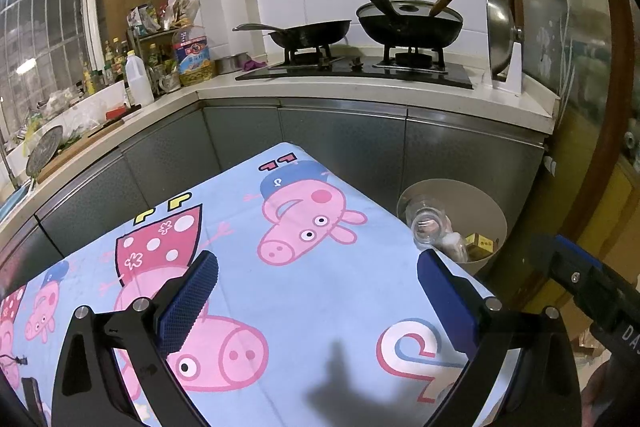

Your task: Collect trash

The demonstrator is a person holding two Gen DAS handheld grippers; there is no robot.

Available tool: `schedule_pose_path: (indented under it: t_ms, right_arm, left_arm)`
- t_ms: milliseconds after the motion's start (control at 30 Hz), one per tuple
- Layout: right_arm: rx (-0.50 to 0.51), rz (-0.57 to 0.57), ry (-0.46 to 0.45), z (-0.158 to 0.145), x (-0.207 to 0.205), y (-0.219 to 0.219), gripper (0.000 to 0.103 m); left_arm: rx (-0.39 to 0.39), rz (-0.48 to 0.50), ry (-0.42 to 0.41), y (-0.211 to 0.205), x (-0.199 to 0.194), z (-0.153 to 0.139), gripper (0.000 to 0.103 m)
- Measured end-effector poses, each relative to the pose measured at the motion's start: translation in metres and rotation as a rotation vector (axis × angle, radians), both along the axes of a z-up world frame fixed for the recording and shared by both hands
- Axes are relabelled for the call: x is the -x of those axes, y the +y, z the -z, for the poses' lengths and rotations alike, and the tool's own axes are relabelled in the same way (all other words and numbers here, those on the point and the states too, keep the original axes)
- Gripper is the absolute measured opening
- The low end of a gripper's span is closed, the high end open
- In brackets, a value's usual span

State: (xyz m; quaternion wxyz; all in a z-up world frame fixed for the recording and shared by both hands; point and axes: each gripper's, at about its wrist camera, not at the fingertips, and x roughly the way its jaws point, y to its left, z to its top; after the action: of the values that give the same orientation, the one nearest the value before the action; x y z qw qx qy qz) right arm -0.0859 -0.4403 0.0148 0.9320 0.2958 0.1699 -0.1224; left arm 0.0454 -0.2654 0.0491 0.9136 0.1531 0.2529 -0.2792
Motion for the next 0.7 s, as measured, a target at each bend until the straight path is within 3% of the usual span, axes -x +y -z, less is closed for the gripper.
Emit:
schedule_pose_path:
  t_ms: [700]
  right_arm:
    - [-0.001, 0.001, 0.000, 0.0002, 0.0003, 0.0026, 0.061]
  left_arm:
    - [-0.001, 0.000, -0.001, 0.0031, 0.0018, -0.0003, 0.099]
